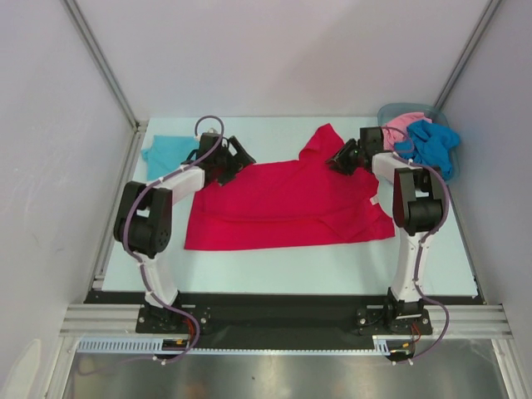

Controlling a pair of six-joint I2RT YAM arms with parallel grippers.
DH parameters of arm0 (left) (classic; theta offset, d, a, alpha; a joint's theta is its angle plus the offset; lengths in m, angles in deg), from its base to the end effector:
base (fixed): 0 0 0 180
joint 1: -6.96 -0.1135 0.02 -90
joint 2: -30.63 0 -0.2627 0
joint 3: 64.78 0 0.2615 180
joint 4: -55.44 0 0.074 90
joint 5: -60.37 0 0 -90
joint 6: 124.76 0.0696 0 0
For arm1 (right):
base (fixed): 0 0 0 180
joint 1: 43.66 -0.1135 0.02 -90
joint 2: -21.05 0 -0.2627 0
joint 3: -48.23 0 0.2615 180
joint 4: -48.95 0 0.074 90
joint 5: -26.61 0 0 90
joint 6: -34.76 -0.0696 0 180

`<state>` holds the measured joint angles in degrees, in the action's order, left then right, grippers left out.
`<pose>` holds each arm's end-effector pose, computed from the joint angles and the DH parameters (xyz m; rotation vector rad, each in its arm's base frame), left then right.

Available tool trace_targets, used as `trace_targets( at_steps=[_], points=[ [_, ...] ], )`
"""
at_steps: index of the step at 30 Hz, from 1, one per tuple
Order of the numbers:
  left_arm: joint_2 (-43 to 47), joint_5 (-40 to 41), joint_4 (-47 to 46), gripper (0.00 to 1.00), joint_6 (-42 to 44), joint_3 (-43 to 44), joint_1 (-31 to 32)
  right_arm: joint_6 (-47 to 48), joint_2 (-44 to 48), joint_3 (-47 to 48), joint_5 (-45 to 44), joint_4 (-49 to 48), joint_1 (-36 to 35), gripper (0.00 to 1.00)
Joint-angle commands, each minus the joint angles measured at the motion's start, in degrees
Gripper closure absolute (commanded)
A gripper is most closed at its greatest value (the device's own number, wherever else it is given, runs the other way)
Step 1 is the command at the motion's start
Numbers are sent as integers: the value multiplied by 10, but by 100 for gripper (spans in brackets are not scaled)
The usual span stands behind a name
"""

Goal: Fold and stack the t-shirts
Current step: Fold the tshirt

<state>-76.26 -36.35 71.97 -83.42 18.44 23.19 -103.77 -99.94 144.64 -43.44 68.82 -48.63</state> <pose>0.4251 -0.1322 0.1675 -0.6005 2.2964 -0.7084 0.4887 0.0663 0.1323 0.7408 2.3413 0.8474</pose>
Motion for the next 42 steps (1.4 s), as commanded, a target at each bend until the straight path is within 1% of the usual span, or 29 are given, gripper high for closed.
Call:
trace_targets(
  at_steps=[1, 4, 8, 12, 14, 16, 18, 24, 27, 30, 32, 34, 37, 40, 42],
  points=[
    [-21, -68, -24, 0, 37, 59, -6, 27, -21, 42, 53, -46, -24, 64],
    [-26, -110, -55, 0, 48, 71, -6, 32, -35, 55, 57, -60, -36, 64],
    [-39, -151, -68, 0, 61, 83, -8, 38, -50, 79, 65, -94, -44, 63],
    [-39, -160, -65, 0, 78, 74, -10, 55, -58, 118, 60, -87, -43, 62],
    [-38, -154, -56, 0, 80, 64, -15, 64, -66, 145, 57, -79, -43, 62],
    [-37, -132, -15, 0, 88, 65, -17, 70, -70, 156, 54, -81, -41, 62],
    [-29, -109, 4, 0, 97, 60, -17, 70, -71, 162, 55, -94, -36, 61],
    [-13, -98, 14, 0, 98, 41, -21, 62, -92, 173, 76, -98, -6, 59],
    [-2, -95, 14, 0, 93, 28, -25, 59, -100, 160, 75, -97, 8, 58],
    [6, -80, 27, 0, 99, 23, -37, 55, -107, 156, 78, -102, 15, 58],
    [5, -81, 35, 0, 103, 22, -55, 42, -109, 153, 83, -115, 16, 58],
    [6, -80, 46, 0, 109, 26, -74, 41, -117, 158, 84, -119, 15, 58],
    [12, -57, 79, 0, 129, 41, -90, 40, -126, 160, 84, -121, 10, 58],
    [3, -31, 126, 0, 161, 90, -119, 31, -133, 156, 88, -134, 8, 58],
    [-3, -24, 147, 0, 175, 101, -132, 28, -136, 154, 91, -144, 9, 58]
  ],
)
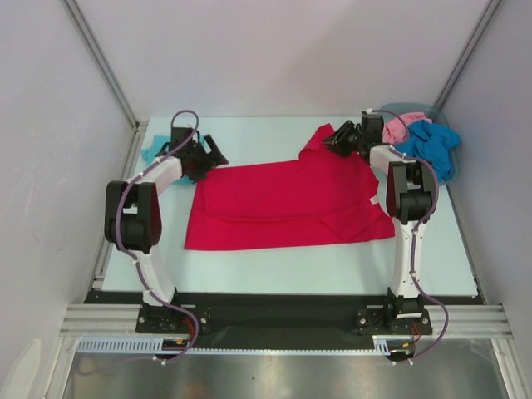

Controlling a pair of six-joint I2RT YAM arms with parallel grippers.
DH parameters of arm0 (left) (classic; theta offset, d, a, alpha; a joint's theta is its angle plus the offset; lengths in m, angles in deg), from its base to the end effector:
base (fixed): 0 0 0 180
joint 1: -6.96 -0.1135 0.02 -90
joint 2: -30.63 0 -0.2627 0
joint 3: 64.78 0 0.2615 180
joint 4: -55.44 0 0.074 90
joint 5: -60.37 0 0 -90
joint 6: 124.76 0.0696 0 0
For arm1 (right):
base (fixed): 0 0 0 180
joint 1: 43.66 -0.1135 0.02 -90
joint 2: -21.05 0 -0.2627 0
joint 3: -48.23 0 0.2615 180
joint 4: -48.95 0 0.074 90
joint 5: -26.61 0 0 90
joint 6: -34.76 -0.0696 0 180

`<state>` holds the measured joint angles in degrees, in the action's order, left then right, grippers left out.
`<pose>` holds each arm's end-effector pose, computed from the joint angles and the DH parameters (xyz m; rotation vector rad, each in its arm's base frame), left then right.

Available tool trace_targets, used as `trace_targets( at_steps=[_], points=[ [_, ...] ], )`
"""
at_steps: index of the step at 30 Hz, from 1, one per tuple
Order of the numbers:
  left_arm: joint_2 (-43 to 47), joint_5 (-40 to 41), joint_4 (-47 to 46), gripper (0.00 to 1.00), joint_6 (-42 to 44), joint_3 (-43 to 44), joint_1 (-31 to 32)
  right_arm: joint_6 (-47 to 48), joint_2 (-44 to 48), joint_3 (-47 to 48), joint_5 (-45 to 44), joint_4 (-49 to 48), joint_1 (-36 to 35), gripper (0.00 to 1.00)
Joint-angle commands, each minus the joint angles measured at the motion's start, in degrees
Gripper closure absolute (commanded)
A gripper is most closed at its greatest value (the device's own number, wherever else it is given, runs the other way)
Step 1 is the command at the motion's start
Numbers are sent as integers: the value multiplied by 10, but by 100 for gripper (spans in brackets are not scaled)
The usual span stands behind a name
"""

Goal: Fold and stack the t-shirts
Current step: Fold the tshirt

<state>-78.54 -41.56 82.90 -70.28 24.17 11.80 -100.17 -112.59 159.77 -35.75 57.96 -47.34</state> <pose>0.4445 -0.0521 0.1662 -0.5543 2.3965 -0.5692 0.5565 0.0681 0.1351 0.4870 2.1577 1.0003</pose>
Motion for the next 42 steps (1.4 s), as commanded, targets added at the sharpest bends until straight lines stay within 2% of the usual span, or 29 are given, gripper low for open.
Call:
trace_targets(
  at_steps=[1, 8, 22, 38, 42],
  points=[
    [13, 29, 43, 0, 52, 49, -31, -10, -9, 1, 15, -39, -4, 59],
    [-14, 42, 56, 0, 105, 76, -47, -18, -10, -12, 30, -75, -3, 58],
    [-75, -26, 30, 0, 93, 100, -46, -25, -13, -23, 31, -99, -3, 59],
    [-134, -6, 58, 1, 108, 192, -26, -22, -36, -14, 19, -92, 7, 59],
    [-135, 3, 57, 6, 112, 184, -19, -24, -38, -14, 14, -93, 7, 59]
  ],
)
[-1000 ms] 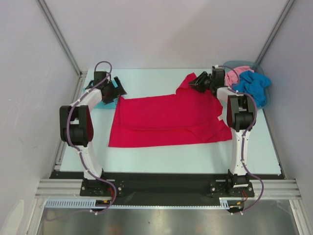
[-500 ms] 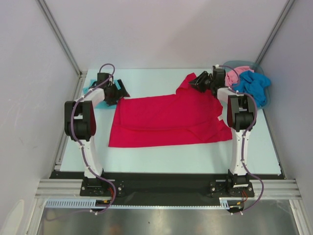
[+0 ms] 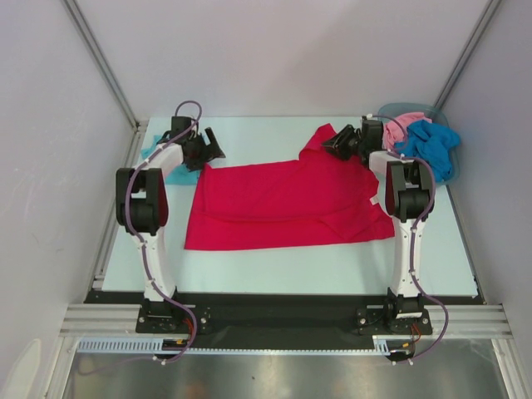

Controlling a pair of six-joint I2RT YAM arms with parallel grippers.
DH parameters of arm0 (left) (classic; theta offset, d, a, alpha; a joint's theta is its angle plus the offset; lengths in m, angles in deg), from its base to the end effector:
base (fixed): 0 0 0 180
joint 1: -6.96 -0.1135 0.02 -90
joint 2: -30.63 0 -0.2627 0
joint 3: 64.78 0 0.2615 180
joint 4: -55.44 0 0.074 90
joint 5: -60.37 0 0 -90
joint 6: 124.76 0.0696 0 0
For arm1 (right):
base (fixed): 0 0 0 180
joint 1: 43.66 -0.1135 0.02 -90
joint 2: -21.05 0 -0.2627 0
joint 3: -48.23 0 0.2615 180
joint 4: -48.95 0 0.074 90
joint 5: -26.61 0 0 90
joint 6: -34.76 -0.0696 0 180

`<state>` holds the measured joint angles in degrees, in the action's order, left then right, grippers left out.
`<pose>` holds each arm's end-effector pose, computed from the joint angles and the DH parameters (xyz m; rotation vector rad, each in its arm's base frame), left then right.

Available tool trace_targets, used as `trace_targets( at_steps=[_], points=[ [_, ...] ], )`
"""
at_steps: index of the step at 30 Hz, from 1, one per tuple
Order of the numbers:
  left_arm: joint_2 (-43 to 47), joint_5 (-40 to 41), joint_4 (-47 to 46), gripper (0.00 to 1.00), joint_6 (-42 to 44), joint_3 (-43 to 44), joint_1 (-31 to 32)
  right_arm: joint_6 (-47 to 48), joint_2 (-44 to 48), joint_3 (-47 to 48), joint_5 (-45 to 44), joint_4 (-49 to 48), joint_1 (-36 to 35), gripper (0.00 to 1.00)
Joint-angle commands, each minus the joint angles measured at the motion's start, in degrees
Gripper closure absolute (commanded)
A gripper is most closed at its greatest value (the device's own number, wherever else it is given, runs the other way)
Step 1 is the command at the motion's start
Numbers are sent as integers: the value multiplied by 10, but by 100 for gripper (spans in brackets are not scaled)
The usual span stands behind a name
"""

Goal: Fold and stack the t-shirts
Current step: Fold the tshirt

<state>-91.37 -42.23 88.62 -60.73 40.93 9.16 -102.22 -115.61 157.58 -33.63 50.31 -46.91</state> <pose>0.5015 -0.0345 0.1551 -0.4092 2.4321 -0.4853 0.5585 0.0663 0.1093 0.4865 2.1222 1.0587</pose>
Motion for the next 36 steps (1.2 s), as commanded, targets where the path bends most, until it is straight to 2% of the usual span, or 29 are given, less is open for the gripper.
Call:
trace_targets(
  at_steps=[1, 17, 24, 27, 31, 33, 36],
  points=[
    [-7, 11, 0, 9, 15, 13, 9, -2, -7, 7, -8, -17, 3, 59],
    [-3, 31, 6, 12, 3, 5, 15, -11, -45, 54, -1, -21, -18, 58],
    [12, 28, 3, 14, 0, -12, 16, -21, -87, 119, -1, -7, -41, 58],
    [17, 33, 4, 19, 2, -16, 16, -27, -99, 139, -3, -1, -48, 59],
    [18, 34, 3, 31, 5, -17, 16, -18, -92, 126, -13, -3, -48, 64],
    [17, 33, 3, 36, 4, -17, 16, -14, -83, 111, -15, -8, -47, 69],
    [17, 31, 2, 52, 2, -19, 16, -12, -72, 94, -18, -15, -43, 82]
  ],
)
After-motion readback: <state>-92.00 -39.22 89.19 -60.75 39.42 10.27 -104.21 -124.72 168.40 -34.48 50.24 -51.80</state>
